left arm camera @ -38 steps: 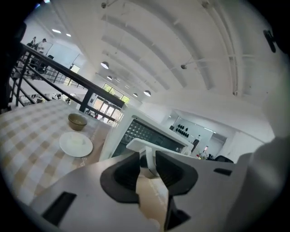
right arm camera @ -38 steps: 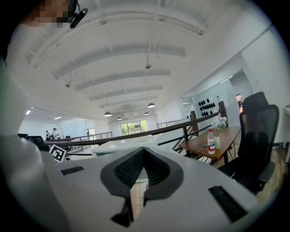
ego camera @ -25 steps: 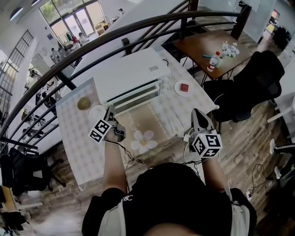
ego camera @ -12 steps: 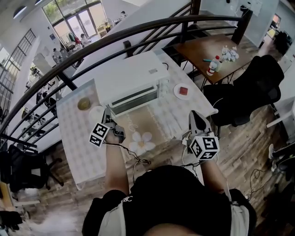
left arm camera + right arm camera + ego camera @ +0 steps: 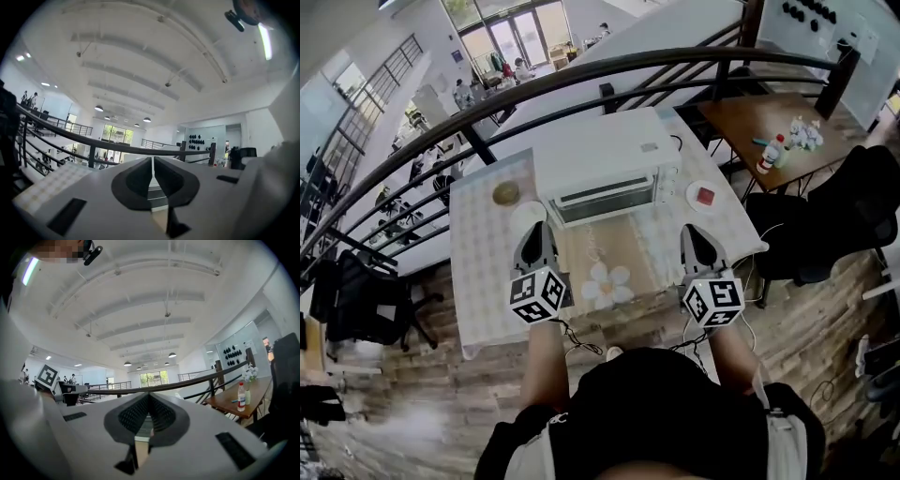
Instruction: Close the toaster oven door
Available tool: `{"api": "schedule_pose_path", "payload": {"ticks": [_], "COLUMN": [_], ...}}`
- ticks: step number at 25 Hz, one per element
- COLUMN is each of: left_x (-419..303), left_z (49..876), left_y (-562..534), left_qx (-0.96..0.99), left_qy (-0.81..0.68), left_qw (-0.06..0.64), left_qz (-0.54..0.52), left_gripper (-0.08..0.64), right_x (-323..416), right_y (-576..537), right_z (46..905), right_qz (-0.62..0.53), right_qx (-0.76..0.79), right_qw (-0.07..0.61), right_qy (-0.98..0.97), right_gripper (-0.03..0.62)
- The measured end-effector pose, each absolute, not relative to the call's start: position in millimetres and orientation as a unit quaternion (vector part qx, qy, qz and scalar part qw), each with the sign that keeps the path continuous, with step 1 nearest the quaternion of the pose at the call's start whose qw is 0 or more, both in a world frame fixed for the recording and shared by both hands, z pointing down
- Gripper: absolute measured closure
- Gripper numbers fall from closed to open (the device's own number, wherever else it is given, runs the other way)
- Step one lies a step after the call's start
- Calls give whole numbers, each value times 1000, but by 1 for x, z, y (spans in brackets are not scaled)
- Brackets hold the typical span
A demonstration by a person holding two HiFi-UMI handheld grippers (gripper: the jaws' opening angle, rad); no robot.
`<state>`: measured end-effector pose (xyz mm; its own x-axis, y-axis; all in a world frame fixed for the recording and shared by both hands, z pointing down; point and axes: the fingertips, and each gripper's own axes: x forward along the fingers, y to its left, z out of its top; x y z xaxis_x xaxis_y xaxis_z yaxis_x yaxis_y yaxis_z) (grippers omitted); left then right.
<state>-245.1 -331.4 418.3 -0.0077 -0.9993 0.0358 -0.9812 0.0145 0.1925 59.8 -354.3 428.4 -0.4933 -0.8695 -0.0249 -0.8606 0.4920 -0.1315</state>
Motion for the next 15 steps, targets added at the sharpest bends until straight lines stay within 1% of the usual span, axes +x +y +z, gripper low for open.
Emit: {"api": "schedule_pose_path", "payload": {"ticks": [3,7,15], "left_x": [-230,-216,-209], "left_z": [412,418,423], "left_y": [-307,-287,-268], "left_qx": [703,705,697], "left_qy": [-707,-707,-715], "left_qw": [63,59,52], "left_qz": [-37,-17,4], "left_gripper": [534,534,534], "right_x": [42,25,10], "right_y": [-351,-346,-341], "right_z": [425,424,423], "right_qz": [-46,-43,-38], "right_qx": [-473,-446,-423], "right_qw": [43,43,36], "right_qy": [879,893,905], "right_gripper": [600,601,601]}}
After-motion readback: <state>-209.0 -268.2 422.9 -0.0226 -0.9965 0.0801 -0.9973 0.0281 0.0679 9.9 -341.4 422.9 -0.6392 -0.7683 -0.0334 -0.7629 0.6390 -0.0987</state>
